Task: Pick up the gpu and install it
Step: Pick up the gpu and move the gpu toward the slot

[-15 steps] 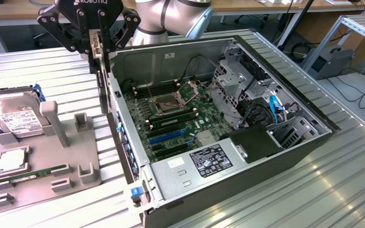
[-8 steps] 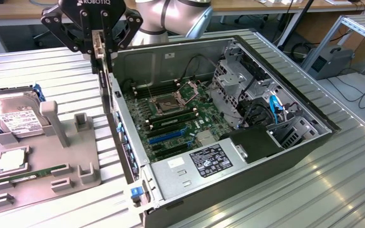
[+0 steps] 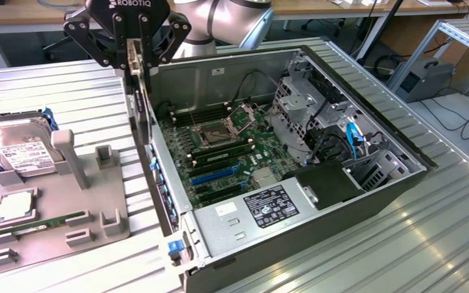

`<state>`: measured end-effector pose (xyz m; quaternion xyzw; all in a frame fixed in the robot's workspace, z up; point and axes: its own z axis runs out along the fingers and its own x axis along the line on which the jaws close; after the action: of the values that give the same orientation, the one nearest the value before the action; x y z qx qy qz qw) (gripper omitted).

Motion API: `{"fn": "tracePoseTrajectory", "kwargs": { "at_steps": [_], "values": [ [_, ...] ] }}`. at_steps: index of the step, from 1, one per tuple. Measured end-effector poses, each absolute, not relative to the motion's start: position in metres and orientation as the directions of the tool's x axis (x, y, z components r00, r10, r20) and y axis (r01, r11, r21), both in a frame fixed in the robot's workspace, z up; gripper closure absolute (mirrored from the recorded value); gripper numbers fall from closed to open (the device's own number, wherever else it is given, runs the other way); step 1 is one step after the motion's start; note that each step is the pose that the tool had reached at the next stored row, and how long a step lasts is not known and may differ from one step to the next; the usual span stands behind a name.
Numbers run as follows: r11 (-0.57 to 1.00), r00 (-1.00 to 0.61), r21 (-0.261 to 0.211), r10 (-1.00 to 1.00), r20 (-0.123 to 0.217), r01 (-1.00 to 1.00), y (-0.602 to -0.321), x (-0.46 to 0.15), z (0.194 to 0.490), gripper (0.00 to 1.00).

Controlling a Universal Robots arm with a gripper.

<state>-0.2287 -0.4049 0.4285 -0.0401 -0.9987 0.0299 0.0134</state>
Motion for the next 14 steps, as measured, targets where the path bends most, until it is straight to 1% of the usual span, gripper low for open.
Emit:
{"fn": "tracePoseTrajectory", "kwargs": {
  "at_steps": [14],
  "values": [
    [0.995, -0.996, -0.061, 0.081, 0.030, 0.079, -0.405, -0.215, 0.427, 0.73]
  ]
}}
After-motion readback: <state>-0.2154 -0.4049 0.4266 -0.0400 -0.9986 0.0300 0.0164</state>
